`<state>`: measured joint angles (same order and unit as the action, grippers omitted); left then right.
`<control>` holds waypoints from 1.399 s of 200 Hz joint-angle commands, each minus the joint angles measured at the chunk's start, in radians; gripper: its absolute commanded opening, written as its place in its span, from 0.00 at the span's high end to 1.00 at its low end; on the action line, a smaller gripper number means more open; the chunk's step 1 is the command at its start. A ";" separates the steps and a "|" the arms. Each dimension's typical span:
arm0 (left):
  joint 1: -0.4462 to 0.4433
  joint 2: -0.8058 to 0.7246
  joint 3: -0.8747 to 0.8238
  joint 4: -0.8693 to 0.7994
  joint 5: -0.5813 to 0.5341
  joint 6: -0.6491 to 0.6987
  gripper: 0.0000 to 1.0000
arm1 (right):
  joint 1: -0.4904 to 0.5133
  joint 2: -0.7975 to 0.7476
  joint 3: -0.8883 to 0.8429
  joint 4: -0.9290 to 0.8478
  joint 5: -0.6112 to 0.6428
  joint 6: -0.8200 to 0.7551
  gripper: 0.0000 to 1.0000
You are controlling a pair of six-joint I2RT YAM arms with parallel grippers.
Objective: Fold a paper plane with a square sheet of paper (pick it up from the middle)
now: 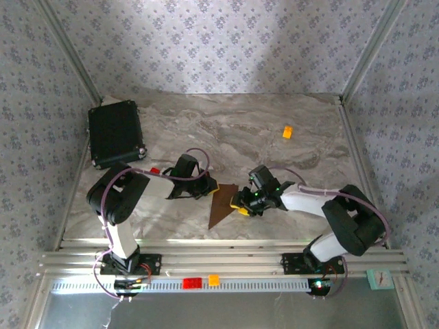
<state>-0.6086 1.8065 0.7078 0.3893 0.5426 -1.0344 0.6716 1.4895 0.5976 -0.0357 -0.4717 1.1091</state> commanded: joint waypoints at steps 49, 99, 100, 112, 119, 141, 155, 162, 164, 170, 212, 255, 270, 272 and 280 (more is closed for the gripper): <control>-0.007 0.039 -0.021 -0.078 -0.021 0.002 1.00 | 0.041 0.090 0.097 -0.035 0.032 0.029 0.61; -0.007 0.035 -0.020 -0.077 -0.023 0.000 1.00 | 0.059 0.084 0.130 -0.063 0.077 0.022 0.60; -0.007 0.035 -0.020 -0.077 -0.023 0.000 1.00 | 0.059 0.083 0.130 -0.063 0.078 0.023 0.60; -0.006 0.036 -0.019 -0.078 -0.024 0.001 1.00 | 0.060 0.068 0.124 -0.058 0.083 0.020 0.59; -0.007 0.036 -0.019 -0.078 -0.024 0.000 1.00 | 0.060 0.056 0.118 -0.046 0.085 0.017 0.58; -0.007 0.037 -0.018 -0.079 -0.023 0.000 1.00 | 0.051 0.031 0.100 -0.003 0.075 0.005 0.56; -0.007 0.034 -0.018 -0.078 -0.023 0.001 1.00 | 0.038 0.026 0.099 0.001 0.073 -0.012 0.55; -0.007 0.033 -0.018 -0.078 -0.023 0.001 1.00 | 0.029 0.026 0.099 0.005 0.071 -0.028 0.54; -0.006 0.033 -0.018 -0.079 -0.023 0.000 1.00 | 0.028 0.026 0.100 0.007 0.069 -0.032 0.54; -0.007 0.033 -0.017 -0.078 -0.023 0.000 1.00 | 0.018 0.030 0.099 0.014 0.066 -0.045 0.53; -0.006 0.031 -0.012 -0.084 -0.020 0.002 1.00 | -0.045 0.099 0.136 0.076 -0.034 -0.114 0.50; -0.006 0.025 -0.014 -0.090 -0.023 0.004 1.00 | -0.057 0.091 0.181 -0.133 0.097 -0.164 0.50; -0.006 0.029 -0.012 -0.091 -0.023 0.005 1.00 | -0.057 0.078 0.155 -0.113 0.097 -0.147 0.50; -0.006 0.029 -0.012 -0.089 -0.022 0.006 1.00 | -0.057 0.077 0.151 -0.109 0.097 -0.146 0.50; -0.006 0.031 -0.011 -0.089 -0.023 0.005 1.00 | -0.056 0.072 0.141 -0.100 0.102 -0.141 0.50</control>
<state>-0.6086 1.8065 0.7078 0.3889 0.5426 -1.0348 0.6132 1.5906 0.7536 -0.0879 -0.4072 0.9821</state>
